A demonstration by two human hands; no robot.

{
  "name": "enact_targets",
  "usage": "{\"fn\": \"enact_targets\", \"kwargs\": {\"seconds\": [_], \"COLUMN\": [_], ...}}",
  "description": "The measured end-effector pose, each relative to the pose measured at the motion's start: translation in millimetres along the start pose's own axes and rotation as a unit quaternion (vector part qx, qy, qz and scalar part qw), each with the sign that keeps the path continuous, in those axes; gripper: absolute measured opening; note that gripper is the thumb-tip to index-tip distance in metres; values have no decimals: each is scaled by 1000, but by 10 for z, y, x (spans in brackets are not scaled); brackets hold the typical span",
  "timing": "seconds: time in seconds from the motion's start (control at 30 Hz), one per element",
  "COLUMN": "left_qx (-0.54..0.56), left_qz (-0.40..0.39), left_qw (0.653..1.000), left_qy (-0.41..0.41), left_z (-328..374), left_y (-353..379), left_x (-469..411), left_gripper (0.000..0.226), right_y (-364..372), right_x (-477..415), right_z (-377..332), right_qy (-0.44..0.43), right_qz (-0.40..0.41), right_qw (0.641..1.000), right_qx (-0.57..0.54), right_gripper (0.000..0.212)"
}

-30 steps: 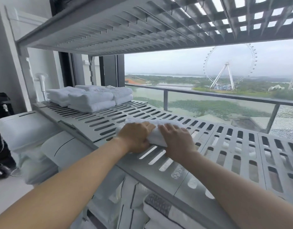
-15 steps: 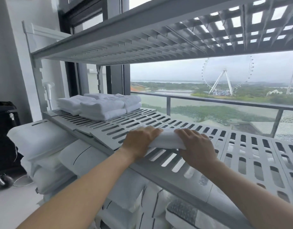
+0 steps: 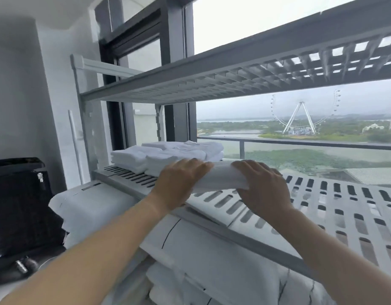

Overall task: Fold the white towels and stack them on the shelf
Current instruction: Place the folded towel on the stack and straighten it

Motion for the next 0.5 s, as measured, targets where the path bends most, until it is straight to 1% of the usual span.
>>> {"fn": "enact_targets", "kwargs": {"seconds": [0.17, 0.33, 0.5], "left_qx": [0, -12, -16], "left_qz": [-32, -7, 34], "left_qw": [999, 1000, 999], "left_qy": [-12, -23, -18], "left_z": [-745, -1269, -1657], "left_y": [93, 222, 430], "left_x": [115, 51, -301], "left_gripper": [64, 64, 65], "right_y": [482, 879, 1130], "right_x": [-437, -898, -1324], "right_z": [-410, -545, -430], "right_qy": [-12, -35, -51], "right_qz": [8, 4, 49], "right_qw": [1000, 999, 998], "right_qx": [-21, -28, 7], "right_gripper": [49, 47, 49]}}
Point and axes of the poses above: each hand's wrist, its own x-axis away from the middle knuckle, its own y-axis out of the palm, z = x × y, the point moved 5 cm from there along -x, towards the middle knuckle, and after that the axes turned 11 degrees about -y, right-handed, at the moved point
